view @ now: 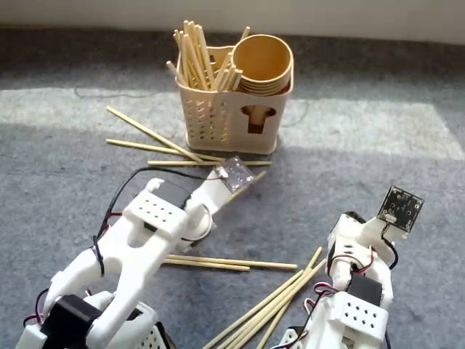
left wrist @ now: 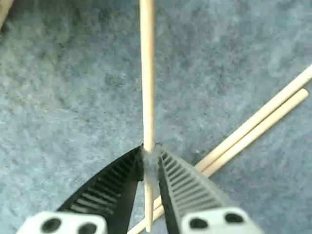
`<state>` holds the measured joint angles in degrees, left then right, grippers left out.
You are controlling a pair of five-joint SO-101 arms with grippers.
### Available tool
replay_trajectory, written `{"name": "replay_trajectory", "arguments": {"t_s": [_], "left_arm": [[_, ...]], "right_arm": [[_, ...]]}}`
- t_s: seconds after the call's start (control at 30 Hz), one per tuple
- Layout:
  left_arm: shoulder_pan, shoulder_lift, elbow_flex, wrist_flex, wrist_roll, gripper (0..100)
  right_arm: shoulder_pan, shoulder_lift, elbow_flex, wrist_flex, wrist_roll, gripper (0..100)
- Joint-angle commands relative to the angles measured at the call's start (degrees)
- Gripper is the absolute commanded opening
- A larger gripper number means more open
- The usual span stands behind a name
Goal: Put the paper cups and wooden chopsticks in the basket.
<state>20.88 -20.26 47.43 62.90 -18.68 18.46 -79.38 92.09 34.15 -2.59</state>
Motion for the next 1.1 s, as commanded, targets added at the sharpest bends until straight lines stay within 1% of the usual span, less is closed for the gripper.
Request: {"name": "replay_trajectory", "arguments": {"t_s": [0.0,0.07,0.23,0.4,0.6,0.73,0.93,1.07], "left_arm": [[-1.63,-0.22,-3.65,0.26,-0.44,18],[-1.27,-0.22,-3.82,1.67,-0.26,21],[-0.92,-1.89,-5.58,5.36,-0.26,17],[-0.92,-10.86,-4.44,8.00,-0.09,16],[-0.48,-19.38,1.71,8.09,-0.35,16],[-0.48,-19.65,5.85,7.03,-0.88,16],[-0.48,-19.65,16.40,-0.26,-6.51,16],[-0.75,-19.65,19.91,-4.40,-7.30,16]], "right_arm": [[-0.66,-0.57,-2.15,-1.54,0.70,0.7],[-0.66,-0.57,-2.15,-1.54,0.70,0.7],[-0.66,-0.57,-2.15,-1.54,0.70,0.7],[-0.75,-0.57,-2.15,-1.54,0.70,0.7],[-1.80,-0.57,-2.15,-1.54,0.70,0.7],[-1.80,-0.57,-2.15,-1.54,0.70,0.7],[-1.89,-0.57,-2.15,-1.54,0.70,0.7],[-1.89,-0.57,-2.15,-1.54,0.70,0.7]]}}
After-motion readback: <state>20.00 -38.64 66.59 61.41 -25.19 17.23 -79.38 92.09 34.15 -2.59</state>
